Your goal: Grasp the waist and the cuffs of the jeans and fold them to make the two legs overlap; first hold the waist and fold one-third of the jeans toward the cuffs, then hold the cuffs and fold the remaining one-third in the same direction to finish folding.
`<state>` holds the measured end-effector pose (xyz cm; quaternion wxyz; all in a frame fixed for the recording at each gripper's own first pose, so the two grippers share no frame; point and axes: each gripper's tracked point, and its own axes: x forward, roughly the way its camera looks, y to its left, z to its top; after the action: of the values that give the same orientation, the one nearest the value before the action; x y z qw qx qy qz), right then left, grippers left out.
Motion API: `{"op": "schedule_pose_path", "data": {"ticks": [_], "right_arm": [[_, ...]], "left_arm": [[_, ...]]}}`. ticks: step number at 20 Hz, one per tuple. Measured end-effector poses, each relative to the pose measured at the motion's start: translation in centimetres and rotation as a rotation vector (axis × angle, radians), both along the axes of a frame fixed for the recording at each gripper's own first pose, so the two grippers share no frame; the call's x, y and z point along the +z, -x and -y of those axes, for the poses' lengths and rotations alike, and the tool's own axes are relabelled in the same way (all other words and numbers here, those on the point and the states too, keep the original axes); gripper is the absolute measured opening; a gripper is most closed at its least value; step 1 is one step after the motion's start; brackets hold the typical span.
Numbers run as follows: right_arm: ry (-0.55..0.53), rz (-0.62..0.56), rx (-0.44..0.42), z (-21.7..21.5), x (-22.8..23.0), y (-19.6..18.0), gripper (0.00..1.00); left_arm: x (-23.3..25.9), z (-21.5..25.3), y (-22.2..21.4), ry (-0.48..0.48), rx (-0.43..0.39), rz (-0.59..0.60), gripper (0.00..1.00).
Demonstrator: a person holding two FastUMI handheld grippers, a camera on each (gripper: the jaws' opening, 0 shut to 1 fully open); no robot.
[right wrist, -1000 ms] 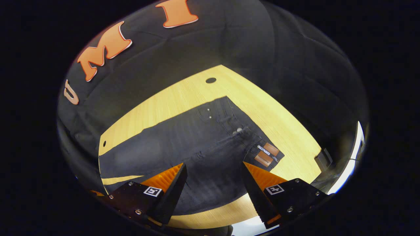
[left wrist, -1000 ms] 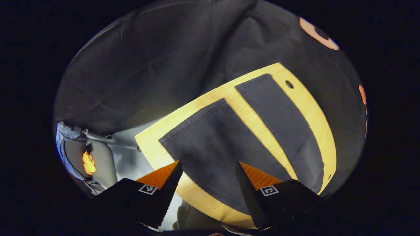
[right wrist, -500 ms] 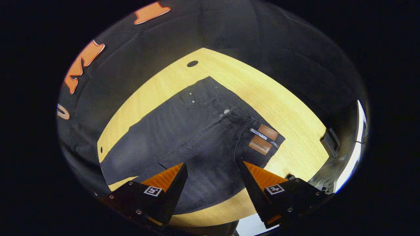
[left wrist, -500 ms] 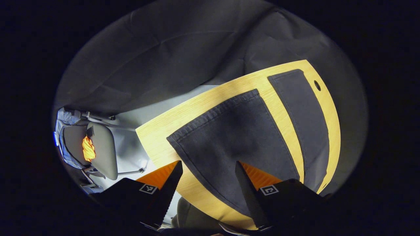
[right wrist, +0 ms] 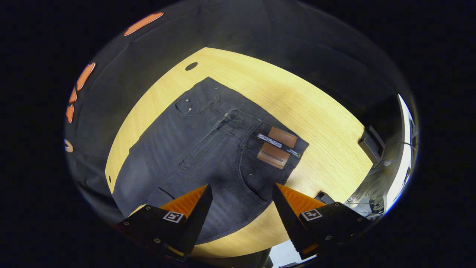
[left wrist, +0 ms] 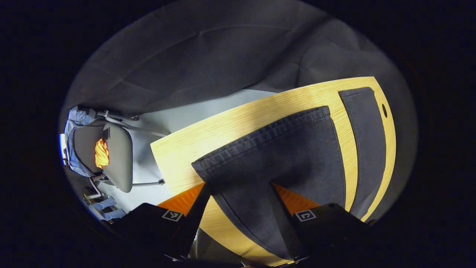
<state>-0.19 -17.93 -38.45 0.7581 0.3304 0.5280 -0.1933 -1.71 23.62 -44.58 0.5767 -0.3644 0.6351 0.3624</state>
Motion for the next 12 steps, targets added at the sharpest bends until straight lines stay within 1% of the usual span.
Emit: {"op": "schedule_pose_path", "data": {"ticks": [2,3,4,7,8,9,11,12], "right_arm": [[-0.004,-0.023,-0.029,0.7,-0.8,0.7,0.98],[-0.003,-0.026,-0.046,1.1,-1.2,0.9,0.98],[-0.007,-0.047,-0.069,1.4,-1.7,1.2,0.98],[-0.043,-0.050,-0.127,1.6,-2.5,0.8,0.98],[-0.043,-0.060,-0.138,1.7,-3.0,0.8,0.98],[-0.038,-0.073,-0.140,1.7,-3.4,0.8,0.98],[-0.032,-0.126,-0.129,1.5,-4.3,1.3,0.98],[0.007,-0.137,-0.123,2.2,-4.4,1.4,0.98]], "left_arm": [[-0.1,0.0,-0.2,-0.009,0.009,-0.001,0.92],[-0.1,0.0,-0.3,-0.011,0.016,-0.004,0.94],[-0.1,0.0,-0.3,-0.011,0.015,-0.007,0.94],[0.0,0.0,-0.5,-0.002,0.016,-0.012,0.95],[0.0,-0.1,-0.5,0.000,0.013,-0.013,0.98],[-0.1,-0.2,-0.5,0.003,0.015,-0.014,0.95],[0.1,0.0,-0.5,0.006,0.019,-0.014,0.94],[0.1,0.0,-0.5,0.008,0.015,-0.015,0.91]]}}
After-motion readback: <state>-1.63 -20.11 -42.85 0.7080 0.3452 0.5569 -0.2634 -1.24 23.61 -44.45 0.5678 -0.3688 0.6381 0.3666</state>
